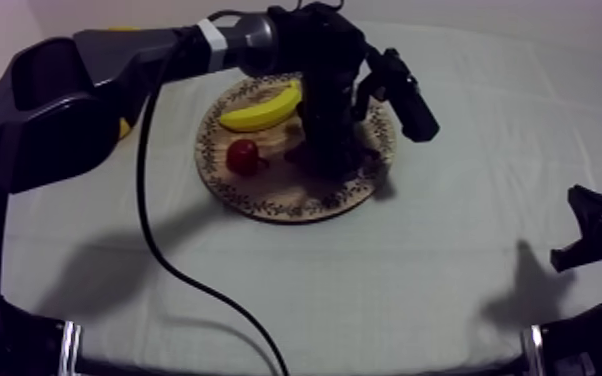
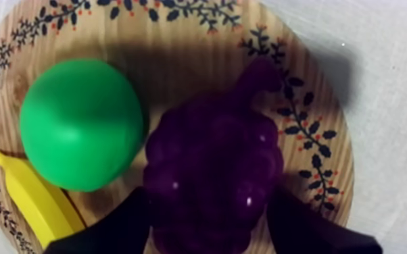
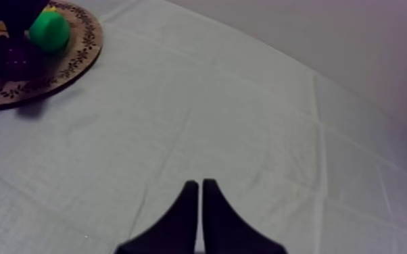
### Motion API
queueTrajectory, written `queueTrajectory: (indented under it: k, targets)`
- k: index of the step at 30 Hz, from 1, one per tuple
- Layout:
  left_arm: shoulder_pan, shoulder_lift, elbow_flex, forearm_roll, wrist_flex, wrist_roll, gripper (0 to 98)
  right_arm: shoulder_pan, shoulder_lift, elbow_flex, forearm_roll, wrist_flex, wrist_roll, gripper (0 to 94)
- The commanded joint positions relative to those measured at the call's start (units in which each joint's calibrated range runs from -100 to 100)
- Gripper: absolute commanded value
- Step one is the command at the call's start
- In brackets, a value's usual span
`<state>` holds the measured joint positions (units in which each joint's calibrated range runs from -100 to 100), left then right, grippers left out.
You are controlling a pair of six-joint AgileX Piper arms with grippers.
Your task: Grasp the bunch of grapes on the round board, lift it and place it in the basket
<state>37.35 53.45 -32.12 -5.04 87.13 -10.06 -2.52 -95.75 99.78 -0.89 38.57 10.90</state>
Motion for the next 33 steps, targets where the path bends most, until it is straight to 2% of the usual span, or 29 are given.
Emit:
queueTrajectory:
  k: [1,13,26,33]
  targets:
    - [0.02,-0.50,0.77,-0.07,-0.70,0.15,53.0,0.00,0.00,0.00,-0.01,-0.02,0.01,0.3]
    - [1.12,-12.73,12.90,0.10,-5.77,1.34,50.5,0.00,0.00,0.00,-0.01,-0.02,0.01,0.3]
    - [2.61,-26.55,18.45,-0.19,-2.21,3.25,51.3,0.00,0.00,0.00,-0.01,-0.02,0.01,0.3]
    - [0.63,-29.18,18.35,0.10,-1.19,3.64,51.9,0.00,0.00,0.00,-0.01,-0.02,0.01,0.3]
